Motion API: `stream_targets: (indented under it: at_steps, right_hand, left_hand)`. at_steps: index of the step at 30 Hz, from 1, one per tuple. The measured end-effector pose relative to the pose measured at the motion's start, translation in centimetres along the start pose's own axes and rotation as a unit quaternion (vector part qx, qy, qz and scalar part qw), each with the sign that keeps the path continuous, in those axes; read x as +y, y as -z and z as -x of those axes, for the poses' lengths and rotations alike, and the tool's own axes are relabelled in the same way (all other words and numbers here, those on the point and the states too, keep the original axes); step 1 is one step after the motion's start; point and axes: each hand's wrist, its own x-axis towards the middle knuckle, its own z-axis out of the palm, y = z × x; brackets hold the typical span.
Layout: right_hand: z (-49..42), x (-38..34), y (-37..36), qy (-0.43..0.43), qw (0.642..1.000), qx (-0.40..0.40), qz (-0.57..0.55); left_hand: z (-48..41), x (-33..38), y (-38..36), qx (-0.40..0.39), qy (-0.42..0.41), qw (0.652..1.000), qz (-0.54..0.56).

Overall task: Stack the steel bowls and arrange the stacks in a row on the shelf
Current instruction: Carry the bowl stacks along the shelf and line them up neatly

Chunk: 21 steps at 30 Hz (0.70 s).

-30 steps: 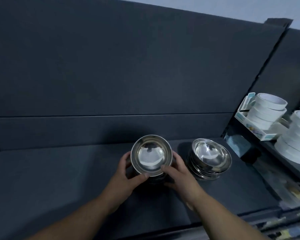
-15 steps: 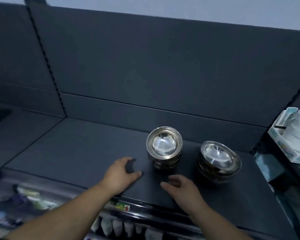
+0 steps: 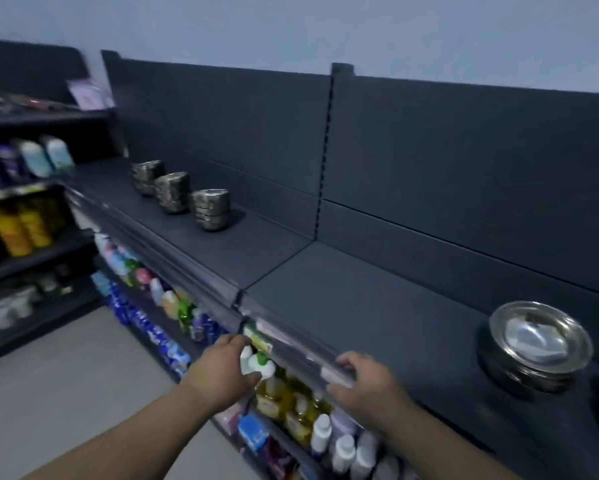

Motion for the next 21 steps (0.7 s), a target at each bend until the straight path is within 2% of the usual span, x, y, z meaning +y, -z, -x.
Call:
stream_targets:
  at_steps: [6, 11, 16, 21]
  right_hand:
    - [-5.8, -13.5, -8.1, 0.067, 0.994, -0.033, 0.084]
    - [-10.3, -22.8, -14.9, 0.09, 0.989, -0.077, 0.091]
    - [-14.3, -28.5, -19.6, 0.129, 0.98, -0.11, 0.109]
    - [-20.2, -31.8, -20.0, 0.145, 0.978, -0.102, 0.113]
  left_hand:
    - [0.8, -15.5, 6.6, 0.05, 0.067, 0.996, -0.04]
    - [1.0, -26.8, 10.0, 0.026, 0.126, 0.991, -0.031]
    - [-0.3, -34.3, 11.9, 0.025, 0.166, 0.986, -0.022]
    - [-4.6, -38.5, 12.8, 0.015, 0.192, 0.981, -0.006]
